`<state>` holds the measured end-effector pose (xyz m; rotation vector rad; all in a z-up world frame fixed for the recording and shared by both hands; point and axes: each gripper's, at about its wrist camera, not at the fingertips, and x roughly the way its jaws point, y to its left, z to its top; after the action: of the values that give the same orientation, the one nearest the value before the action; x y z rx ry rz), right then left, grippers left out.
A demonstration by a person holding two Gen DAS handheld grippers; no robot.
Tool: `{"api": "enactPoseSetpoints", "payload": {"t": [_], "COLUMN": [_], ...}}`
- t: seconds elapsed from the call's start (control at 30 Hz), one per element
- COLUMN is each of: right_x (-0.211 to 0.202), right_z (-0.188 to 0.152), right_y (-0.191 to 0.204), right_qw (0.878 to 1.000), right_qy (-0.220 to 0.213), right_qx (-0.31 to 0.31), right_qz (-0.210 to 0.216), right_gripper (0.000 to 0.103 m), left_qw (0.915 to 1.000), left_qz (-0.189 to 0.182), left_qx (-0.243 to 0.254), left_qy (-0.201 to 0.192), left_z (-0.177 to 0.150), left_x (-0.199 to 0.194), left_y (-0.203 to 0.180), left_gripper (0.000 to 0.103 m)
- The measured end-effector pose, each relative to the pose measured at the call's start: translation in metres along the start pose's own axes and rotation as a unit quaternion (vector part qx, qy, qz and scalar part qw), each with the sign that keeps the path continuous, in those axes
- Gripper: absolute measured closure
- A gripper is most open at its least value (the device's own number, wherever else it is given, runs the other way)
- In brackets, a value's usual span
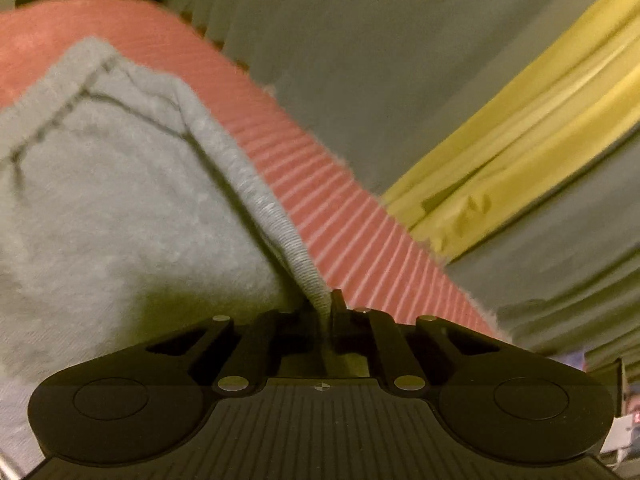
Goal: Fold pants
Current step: 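Fold the held leg over the other leg with the right tool while the left tool grips the waistband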
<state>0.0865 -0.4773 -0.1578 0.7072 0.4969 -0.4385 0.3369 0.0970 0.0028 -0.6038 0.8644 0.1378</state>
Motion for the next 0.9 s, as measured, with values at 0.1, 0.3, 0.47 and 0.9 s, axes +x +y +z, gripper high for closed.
{"api": "enactPoseSetpoints", "payload": {"t": [0.1, 0.3, 0.47, 0.9], "right_x": [-0.004, -0.067, -0.156, -0.163], "right_z": [-0.004, 0.002, 0.004, -0.029], "right_y": [-0.001, -0.007, -0.025, -0.04], "right_qw": [1.0, 0.999, 0.995, 0.993], "right_qy": [-0.01, -0.049, -0.089, 0.028], "right_qx": [0.001, 0.015, 0.044, 0.023], "right_qz": [0.001, -0.011, -0.012, -0.11], "right_gripper": [0.096, 0.097, 0.097, 0.091], "left_qw": [0.9987, 0.991, 0.9907, 0.9959], "left_qz": [-0.01, -0.063, -0.078, 0.032], "left_qx": [0.036, 0.077, 0.06, -0.026], "left_qy": [-0.035, -0.09, -0.094, -0.08], "left_z": [-0.013, -0.057, -0.123, -0.135], "left_x": [-0.041, -0.15, -0.207, -0.166], "left_y": [-0.004, 0.016, 0.071, 0.165], "left_gripper": [0.096, 0.096, 0.095, 0.043]}}
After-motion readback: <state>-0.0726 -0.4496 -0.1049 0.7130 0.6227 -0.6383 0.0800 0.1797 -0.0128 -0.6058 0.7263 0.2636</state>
